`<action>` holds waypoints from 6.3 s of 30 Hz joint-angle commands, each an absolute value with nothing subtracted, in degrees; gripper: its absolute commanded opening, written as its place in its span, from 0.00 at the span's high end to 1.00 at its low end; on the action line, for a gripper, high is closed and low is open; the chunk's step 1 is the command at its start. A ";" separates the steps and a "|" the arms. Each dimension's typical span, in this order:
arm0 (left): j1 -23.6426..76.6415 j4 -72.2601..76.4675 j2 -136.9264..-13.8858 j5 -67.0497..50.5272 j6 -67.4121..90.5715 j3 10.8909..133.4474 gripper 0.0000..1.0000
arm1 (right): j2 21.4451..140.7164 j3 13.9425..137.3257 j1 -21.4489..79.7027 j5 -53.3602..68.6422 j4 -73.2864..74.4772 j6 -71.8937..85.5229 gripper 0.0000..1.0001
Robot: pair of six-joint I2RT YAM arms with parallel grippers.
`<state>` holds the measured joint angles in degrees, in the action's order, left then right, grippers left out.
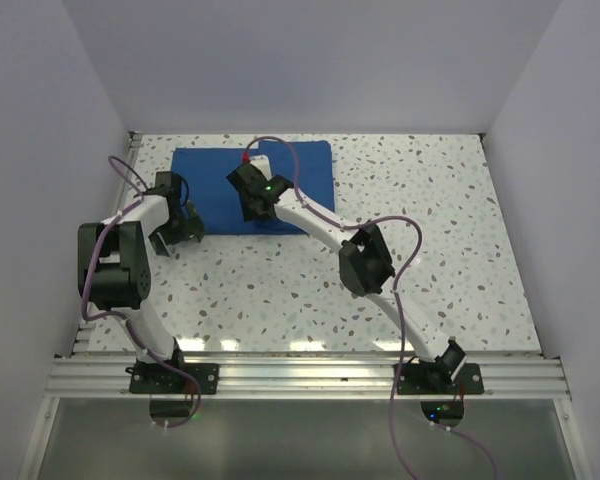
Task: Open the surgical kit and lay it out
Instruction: Open the surgical kit at the center of the board, then smooth out the surgical kit at the center of the board.
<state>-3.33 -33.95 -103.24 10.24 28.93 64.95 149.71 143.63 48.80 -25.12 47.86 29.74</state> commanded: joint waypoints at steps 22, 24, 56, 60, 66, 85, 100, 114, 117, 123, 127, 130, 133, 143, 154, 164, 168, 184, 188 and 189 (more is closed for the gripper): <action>-3.78 -34.72 -108.81 9.76 28.21 73.04 0.61 | 104.51 93.98 23.83 -39.64 42.62 28.57 1.00; -3.69 -34.98 -108.55 8.97 27.78 72.60 0.59 | 104.33 92.38 21.45 -41.83 44.63 28.13 1.00; 2.19 -37.18 -94.84 4.22 25.14 60.30 0.28 | 123.73 109.58 12.30 -5.10 20.31 36.73 0.13; 4.30 -38.93 -94.04 5.80 25.31 59.33 0.28 | 134.26 119.76 12.39 -8.69 20.30 38.32 0.13; 5.01 -41.04 -91.59 7.82 26.45 57.31 0.29 | 146.41 138.65 12.30 -11.34 24.25 37.00 0.11; 4.92 -41.66 -89.47 9.40 28.74 55.37 0.30 | 153.11 141.51 12.13 -11.17 27.16 31.29 0.69; 5.01 -43.15 -78.41 9.06 25.85 59.23 0.30 | 131.77 122.63 15.38 -13.01 23.73 25.93 1.00; 5.10 -42.28 -63.21 6.67 31.37 56.78 0.31 | 83.01 76.06 38.03 -7.56 30.66 25.73 1.00; 5.45 -44.29 -57.76 8.43 34.79 55.02 0.31 | 65.17 60.86 45.60 -8.26 37.86 33.72 1.00; 6.41 -51.41 -45.81 8.09 44.99 51.51 0.32 | 29.92 45.00 48.96 -14.40 68.60 61.04 0.88; 6.33 -57.03 -38.16 8.44 49.74 48.96 0.32 | 25.48 46.05 48.96 -16.43 76.89 62.14 0.02; 6.33 -60.28 -35.87 8.61 50.45 49.13 0.32 | 30.31 51.05 48.87 -18.19 79.36 60.74 0.02; 6.33 -61.78 -35.51 9.32 49.49 48.87 0.32 | 33.31 56.33 48.87 -20.64 81.65 59.94 0.02; 6.33 -47.74 -47.88 8.09 39.30 46.58 0.23 | 41.46 59.06 48.78 -29.00 70.78 56.26 0.02; 0.00 -27.25 -82.77 1.50 26.90 61.77 0.21 | 74.51 68.62 22.79 -23.37 52.39 35.69 0.02; -4.48 -24.26 -108.71 -1.76 24.35 81.80 0.22 | 91.40 77.43 6.34 -26.37 50.54 35.59 0.01; -5.97 -23.56 -114.59 -1.49 23.12 86.21 0.22 | 95.70 78.31 1.33 -22.77 48.43 35.77 0.02; -7.47 -20.74 -127.00 -12.83 25.40 89.82 0.51 | 117.15 84.37 -5.89 -12.94 39.56 35.42 0.02; -7.47 -21.18 -129.63 -15.90 26.45 91.84 0.84 | 121.02 84.38 -5.89 -5.47 35.17 36.65 0.32; -7.38 -21.79 -130.25 -16.08 26.80 92.72 1.00 | 122.42 84.64 -5.80 -3.54 34.03 36.65 0.47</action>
